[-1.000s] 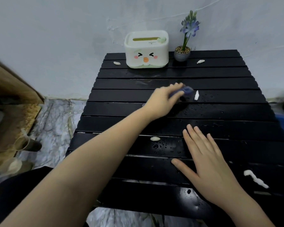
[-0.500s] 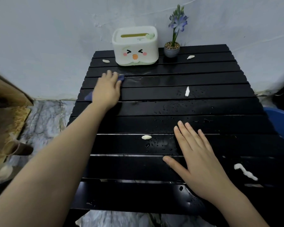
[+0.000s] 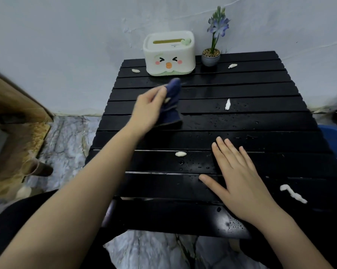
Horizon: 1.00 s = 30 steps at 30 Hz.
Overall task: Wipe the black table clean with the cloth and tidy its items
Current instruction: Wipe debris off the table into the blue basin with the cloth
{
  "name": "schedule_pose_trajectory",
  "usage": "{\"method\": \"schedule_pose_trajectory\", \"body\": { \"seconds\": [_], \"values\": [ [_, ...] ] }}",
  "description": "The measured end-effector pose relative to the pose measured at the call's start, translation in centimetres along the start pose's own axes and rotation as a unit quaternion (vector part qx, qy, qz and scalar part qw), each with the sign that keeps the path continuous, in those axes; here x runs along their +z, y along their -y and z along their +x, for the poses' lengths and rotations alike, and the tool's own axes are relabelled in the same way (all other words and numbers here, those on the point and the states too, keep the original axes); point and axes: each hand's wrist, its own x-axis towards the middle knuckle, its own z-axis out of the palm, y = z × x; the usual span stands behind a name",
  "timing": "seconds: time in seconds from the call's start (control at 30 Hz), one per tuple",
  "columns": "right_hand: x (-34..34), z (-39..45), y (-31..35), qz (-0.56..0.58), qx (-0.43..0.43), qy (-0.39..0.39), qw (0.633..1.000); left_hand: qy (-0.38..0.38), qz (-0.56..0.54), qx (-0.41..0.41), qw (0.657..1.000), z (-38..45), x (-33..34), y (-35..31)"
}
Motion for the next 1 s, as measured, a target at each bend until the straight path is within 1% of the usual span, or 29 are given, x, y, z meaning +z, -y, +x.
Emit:
{"method": "schedule_pose_trajectory", "body": {
  "seconds": [0.07, 0.13, 0.17, 0.27, 0.3, 0.37, 0.4, 0.43, 0.5, 0.53, 0.63, 0.7, 0.8, 0.9, 1.0],
  "values": [
    [0.0, -0.1, 0.0, -0.003, -0.002, -0.002, 1.000, -0.042, 0.044, 0.024, 0.998, -2.2, -4.1, 0.0],
    [0.0, -0.1, 0.0, 0.000, -0.003, -0.001, 1.000, -0.056, 0.101, 0.044, 0.992, -5.0, -7.0, 0.9],
    [0.0, 0.0, 0.0, -0.001, -0.003, 0.001, 1.000, -0.042, 0.142, 0.042, 0.988, -6.6, -7.9, 1.5],
    [0.0, 0.0, 0.0, -0.006, -0.001, 0.000, 1.000, 0.079, 0.245, -0.021, 0.966, -11.7, -7.8, 3.1],
    [0.0, 0.0, 0.0, -0.008, -0.002, -0.001, 1.000, 0.086, 0.271, -0.028, 0.958, -13.0, -7.5, 3.5],
    [0.1, 0.0, 0.0, -0.011, -0.003, -0.003, 1.000, 0.022, 0.346, -0.017, 0.938, -14.5, -7.0, 4.5],
    [0.1, 0.0, 0.0, -0.013, -0.003, -0.005, 1.000, -0.009, 0.385, -0.028, 0.923, -14.7, -6.7, 4.9],
    [0.1, 0.0, 0.0, -0.014, -0.003, -0.005, 1.000, -0.024, 0.416, -0.052, 0.907, -14.6, -6.3, 5.3],
    [0.2, 0.0, 0.1, -0.019, -0.002, -0.003, 1.000, -0.017, 0.458, -0.097, 0.883, -13.7, -5.5, 6.1],
    [0.1, 0.0, 0.1, -0.021, 0.000, -0.001, 1.000, -0.011, 0.468, -0.104, 0.877, -12.9, -5.0, 6.4],
    [0.1, 0.0, 0.1, -0.022, 0.003, 0.002, 1.000, -0.016, 0.477, -0.075, 0.876, -9.6, -4.2, 6.9],
    [0.0, -0.1, 0.1, -0.018, 0.004, 0.004, 1.000, -0.021, 0.493, -0.053, 0.868, -6.7, -3.4, 7.0],
    [0.0, -0.1, 0.1, -0.018, 0.006, 0.003, 1.000, -0.011, 0.491, -0.051, 0.870, -1.8, -1.6, 6.6],
    [-0.1, -0.1, 0.1, -0.013, 0.008, 0.009, 1.000, 0.026, 0.473, -0.038, 0.880, 2.4, 0.4, 6.0],
    [-0.2, 0.0, 0.1, -0.012, 0.012, 0.014, 1.000, 0.070, 0.477, -0.001, 0.876, 4.6, 2.9, 5.1]
  ]
}}
